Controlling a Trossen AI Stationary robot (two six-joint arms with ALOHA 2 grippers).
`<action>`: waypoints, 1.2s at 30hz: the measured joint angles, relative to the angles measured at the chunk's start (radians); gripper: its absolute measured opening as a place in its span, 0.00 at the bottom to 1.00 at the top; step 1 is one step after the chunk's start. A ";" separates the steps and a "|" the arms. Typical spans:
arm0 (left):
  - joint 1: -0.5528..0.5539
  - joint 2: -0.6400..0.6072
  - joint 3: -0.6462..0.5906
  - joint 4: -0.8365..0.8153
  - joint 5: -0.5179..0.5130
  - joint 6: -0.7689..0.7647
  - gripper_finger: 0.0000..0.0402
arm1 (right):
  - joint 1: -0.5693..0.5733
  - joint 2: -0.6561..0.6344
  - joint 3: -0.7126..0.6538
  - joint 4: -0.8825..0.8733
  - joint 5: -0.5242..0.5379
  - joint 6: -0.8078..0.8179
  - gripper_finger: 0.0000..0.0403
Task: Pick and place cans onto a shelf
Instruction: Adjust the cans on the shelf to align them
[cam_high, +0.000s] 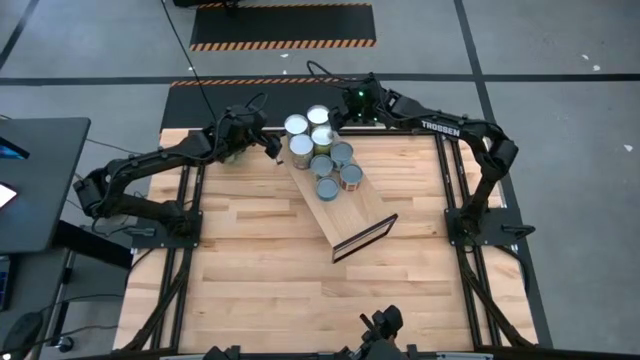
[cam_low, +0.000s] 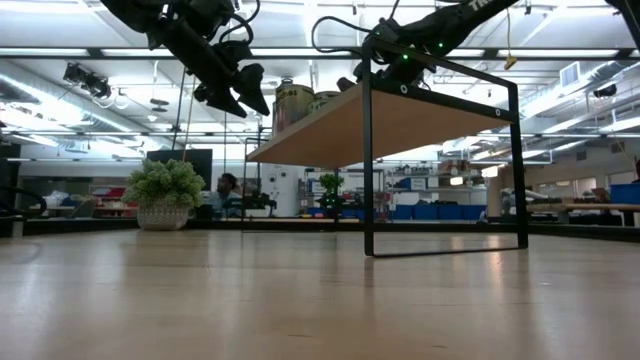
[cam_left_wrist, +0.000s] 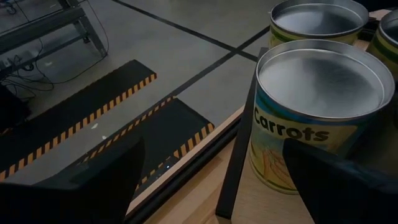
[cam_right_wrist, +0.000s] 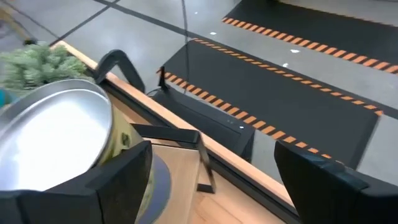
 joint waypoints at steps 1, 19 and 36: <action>0.000 0.000 0.000 0.000 0.000 0.000 0.97 | -0.002 0.000 0.000 0.002 -0.015 0.003 0.86; 0.000 -0.003 0.002 -0.031 0.000 0.011 0.97 | -0.008 0.001 0.000 0.056 -0.136 -0.022 0.86; 0.000 -0.079 0.002 -0.128 -0.029 0.054 0.97 | -0.008 0.001 0.000 0.052 -0.149 -0.025 0.86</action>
